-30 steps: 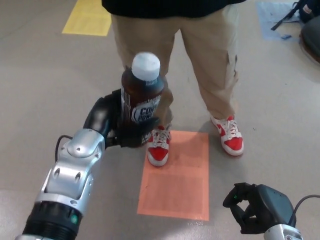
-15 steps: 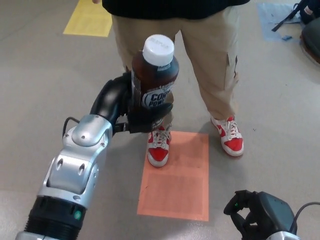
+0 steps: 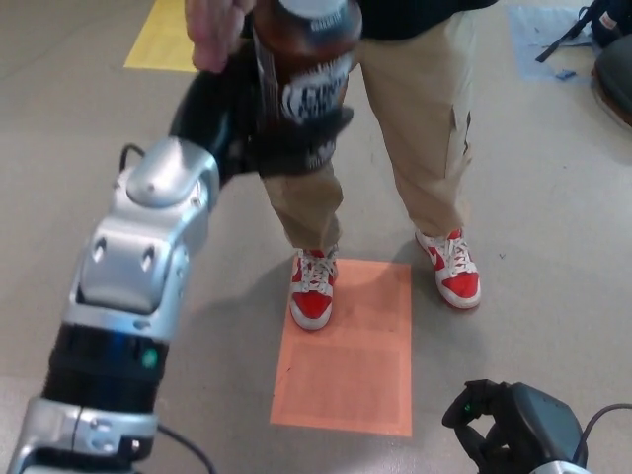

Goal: The robot recieved a bottle of protein shake from a person using its left hand and then shake the protein up and down 2 two times and hand it back to the person

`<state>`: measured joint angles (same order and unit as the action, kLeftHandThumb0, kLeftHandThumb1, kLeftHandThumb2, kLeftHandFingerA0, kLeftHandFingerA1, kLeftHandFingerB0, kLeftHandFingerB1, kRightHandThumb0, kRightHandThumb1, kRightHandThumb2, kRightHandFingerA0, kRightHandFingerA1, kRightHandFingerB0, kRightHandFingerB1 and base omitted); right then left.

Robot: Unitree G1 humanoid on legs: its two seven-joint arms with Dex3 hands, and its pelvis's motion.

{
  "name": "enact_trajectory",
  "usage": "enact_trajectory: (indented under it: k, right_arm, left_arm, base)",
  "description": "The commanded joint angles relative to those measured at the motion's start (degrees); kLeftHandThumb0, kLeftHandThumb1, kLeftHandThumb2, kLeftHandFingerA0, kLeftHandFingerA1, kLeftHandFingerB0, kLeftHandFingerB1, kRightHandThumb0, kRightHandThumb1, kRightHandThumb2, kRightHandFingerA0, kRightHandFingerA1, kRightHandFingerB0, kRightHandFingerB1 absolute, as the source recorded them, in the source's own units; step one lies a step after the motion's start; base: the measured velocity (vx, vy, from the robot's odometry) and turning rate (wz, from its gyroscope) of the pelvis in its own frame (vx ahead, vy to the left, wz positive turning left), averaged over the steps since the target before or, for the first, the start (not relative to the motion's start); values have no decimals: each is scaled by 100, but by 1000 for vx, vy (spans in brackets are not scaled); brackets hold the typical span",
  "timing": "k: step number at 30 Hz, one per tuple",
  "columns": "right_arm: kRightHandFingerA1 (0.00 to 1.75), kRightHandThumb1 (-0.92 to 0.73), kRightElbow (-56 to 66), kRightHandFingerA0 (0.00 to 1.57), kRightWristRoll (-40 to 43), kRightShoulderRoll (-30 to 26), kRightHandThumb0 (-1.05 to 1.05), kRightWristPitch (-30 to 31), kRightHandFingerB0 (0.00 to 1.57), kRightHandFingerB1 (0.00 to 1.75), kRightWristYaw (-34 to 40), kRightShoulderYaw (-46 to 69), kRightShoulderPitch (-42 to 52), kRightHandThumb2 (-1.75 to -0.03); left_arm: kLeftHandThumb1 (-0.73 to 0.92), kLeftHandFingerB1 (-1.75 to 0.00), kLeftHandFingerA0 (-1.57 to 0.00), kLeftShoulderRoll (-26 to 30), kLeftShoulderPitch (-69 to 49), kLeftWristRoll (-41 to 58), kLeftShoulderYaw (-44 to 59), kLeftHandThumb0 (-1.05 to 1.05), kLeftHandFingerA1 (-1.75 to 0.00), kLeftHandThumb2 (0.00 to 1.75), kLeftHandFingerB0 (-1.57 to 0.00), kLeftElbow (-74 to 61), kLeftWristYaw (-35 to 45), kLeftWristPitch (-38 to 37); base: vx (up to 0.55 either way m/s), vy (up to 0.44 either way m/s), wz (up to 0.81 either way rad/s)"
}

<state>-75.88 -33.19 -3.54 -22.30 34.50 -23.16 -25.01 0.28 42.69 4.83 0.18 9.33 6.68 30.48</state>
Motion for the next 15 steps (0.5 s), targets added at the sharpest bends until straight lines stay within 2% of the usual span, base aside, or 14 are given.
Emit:
enact_trajectory:
  k: [1,7,8,12,13,15]
  right_arm:
    - [81,-52,-8,85,29,0,-52,65,89,79,-83,15,-73,-108]
    - [81,-53,-27,88,16,19,-51,99,90,78,-120,-4,-54,-111]
    - [79,-53,-28,82,8,6,-52,96,90,80,-115,-9,-50,-110]
    - [77,-52,-27,81,40,2,-52,36,90,79,-133,21,-11,-109]
    - [70,-60,-29,82,21,0,-51,55,94,72,-124,4,-19,-98]
    - [70,-59,-28,81,9,-3,-51,46,94,74,-123,-7,-12,-99]
  left_arm:
    - [83,-73,-111,113,395,184,219,-28,-67,65,-81,26,25,430]
    - [83,-75,-112,129,586,213,268,-28,-67,65,-79,-115,9,631]
    - [82,-75,-112,112,623,202,269,-28,-67,65,-80,-86,-12,607]
    - [81,-76,-112,114,657,171,251,-28,-66,65,-78,-71,-5,595]
    - [81,-74,-113,88,667,191,286,-28,-68,64,-80,-63,-34,608]
    - [81,-76,-113,91,641,202,308,-28,-68,64,-79,-65,-22,603]
  base:
    - [0,0,0]
    - [0,0,0]
    - [0,0,0]
    - [0,0,0]
    - [0,0,0]
    - [0,0,0]
